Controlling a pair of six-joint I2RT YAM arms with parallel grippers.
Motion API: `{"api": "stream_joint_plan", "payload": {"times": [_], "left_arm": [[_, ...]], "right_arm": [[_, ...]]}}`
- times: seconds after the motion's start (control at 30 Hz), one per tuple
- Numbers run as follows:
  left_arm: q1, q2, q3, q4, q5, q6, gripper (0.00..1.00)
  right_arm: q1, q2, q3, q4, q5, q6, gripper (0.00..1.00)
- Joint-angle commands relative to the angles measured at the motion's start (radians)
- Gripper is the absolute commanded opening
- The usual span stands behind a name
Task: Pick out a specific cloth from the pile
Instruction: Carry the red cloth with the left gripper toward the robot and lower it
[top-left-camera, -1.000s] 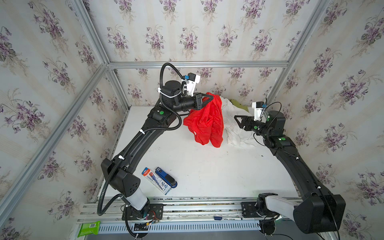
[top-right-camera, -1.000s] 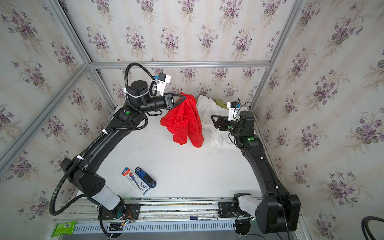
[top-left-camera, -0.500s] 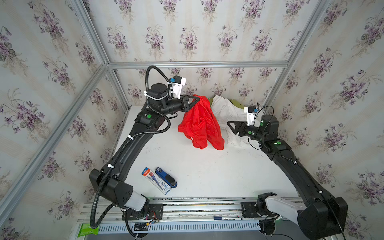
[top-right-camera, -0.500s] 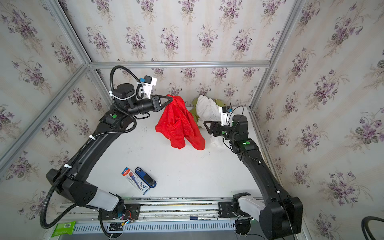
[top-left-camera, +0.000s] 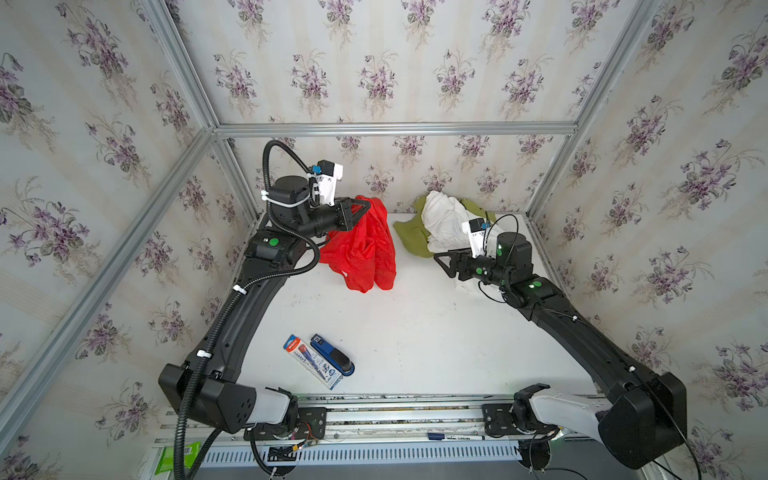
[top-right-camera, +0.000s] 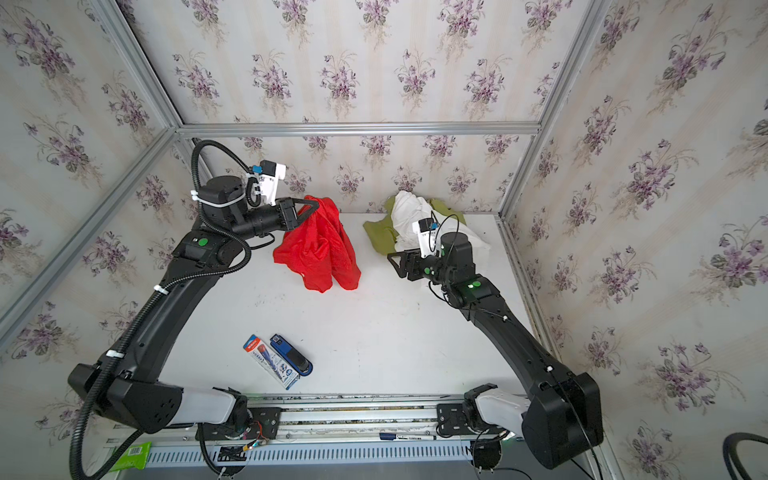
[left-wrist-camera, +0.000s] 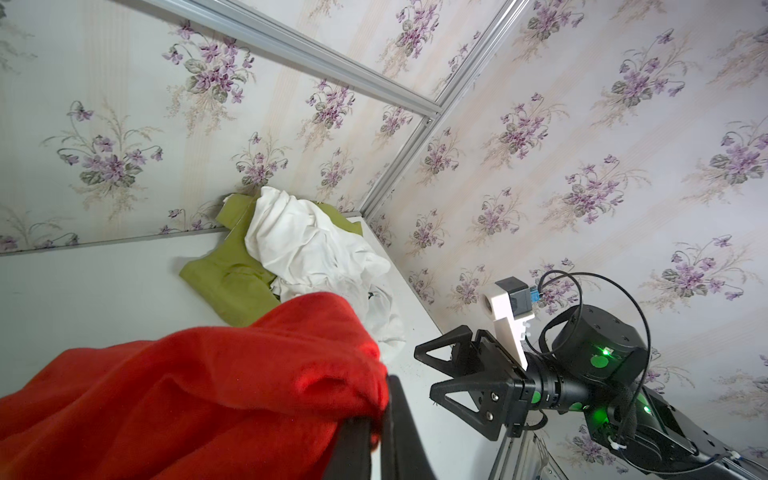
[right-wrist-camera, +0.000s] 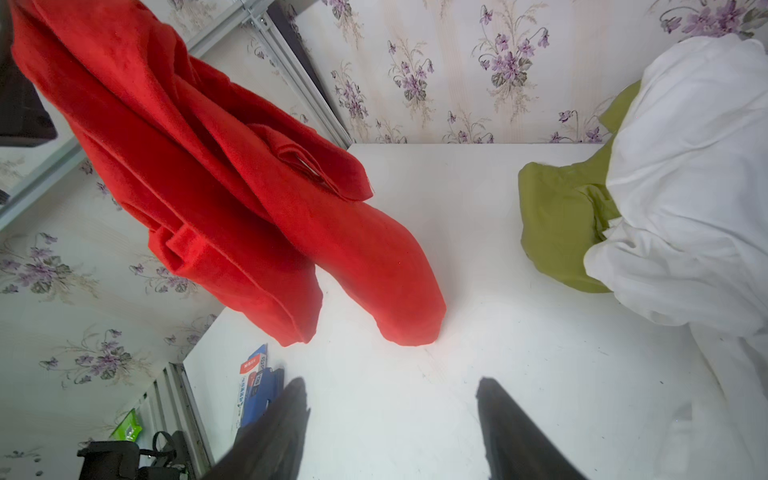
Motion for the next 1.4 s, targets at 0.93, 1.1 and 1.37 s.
{"api": "stream_joint_plan", "payload": {"times": [0.93,1.1,1.37], "left_arm": [[0.003,-0.05,0.061,-0.455,-0.301,0.299,0.0],[0.002,-0.009,0.043,-0.455,-0.281,0.298,0.0],[-0.07,0.064,0.024,-0.453,-0.302,0.293,0.0]], "right_arm": [[0.231,0.091,-0.004,-0.013,0.151,-0.157,0.7],[0.246,0.092,-0.047,0.027,0.153,-0.126,0.7],[0.246,0.084,-0.091,0.024,0.175,-0.119,0.7]]}}
